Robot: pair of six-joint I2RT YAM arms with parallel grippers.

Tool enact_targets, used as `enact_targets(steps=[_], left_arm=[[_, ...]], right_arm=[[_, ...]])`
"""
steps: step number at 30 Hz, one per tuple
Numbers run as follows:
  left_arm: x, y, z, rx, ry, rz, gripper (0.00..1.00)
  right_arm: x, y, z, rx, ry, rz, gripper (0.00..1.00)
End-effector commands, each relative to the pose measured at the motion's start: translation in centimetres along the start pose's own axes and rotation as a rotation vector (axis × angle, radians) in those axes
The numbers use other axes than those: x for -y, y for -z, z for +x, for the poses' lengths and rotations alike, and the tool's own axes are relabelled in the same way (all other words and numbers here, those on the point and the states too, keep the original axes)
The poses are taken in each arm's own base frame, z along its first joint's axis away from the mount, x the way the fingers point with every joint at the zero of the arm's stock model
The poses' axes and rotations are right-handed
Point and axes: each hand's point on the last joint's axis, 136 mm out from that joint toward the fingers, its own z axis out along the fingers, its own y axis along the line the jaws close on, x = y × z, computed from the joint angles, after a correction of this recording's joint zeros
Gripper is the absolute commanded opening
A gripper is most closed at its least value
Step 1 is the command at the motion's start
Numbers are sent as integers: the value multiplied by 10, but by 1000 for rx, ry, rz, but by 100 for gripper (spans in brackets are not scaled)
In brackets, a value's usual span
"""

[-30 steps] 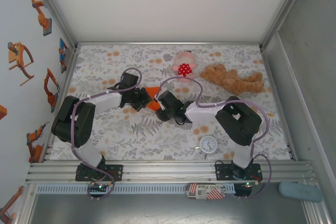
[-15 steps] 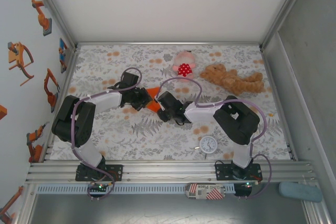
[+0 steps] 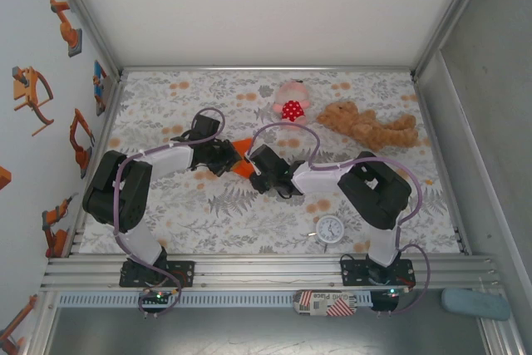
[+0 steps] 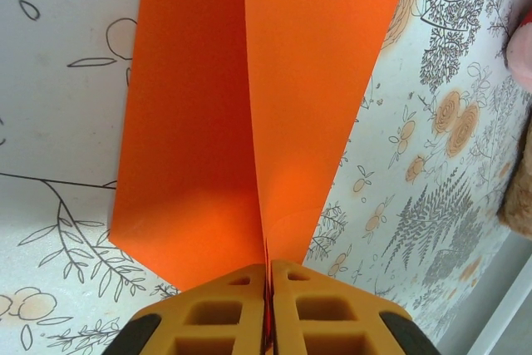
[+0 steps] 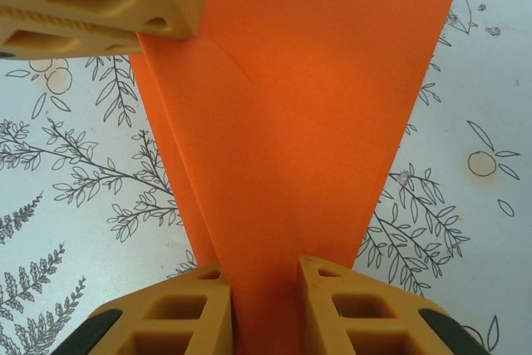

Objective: Fold a paper plane with a square sheet of paper (pick it up from the middle)
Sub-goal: Fourth fold the wing at the center of the table.

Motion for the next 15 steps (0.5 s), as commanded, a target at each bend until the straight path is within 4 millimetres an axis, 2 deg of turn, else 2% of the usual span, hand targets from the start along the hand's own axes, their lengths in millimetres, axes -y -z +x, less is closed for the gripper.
enact_targets(steps=[1,6,12,15], left_arm=[[5,2,0,-2,10,-4,12],[9,8,-3,8,7,9,17],[15,34,-22,73,3,38,35],[10,47,-30,114,6,33,42]], right_arm=[[-2,1,-7,32,-5,-5,23],[-2,0,-2,23,-11,-15,19],[-7,-2,4,11,-40,-66,12],[-9,-2,6,10,-67,-99,11]])
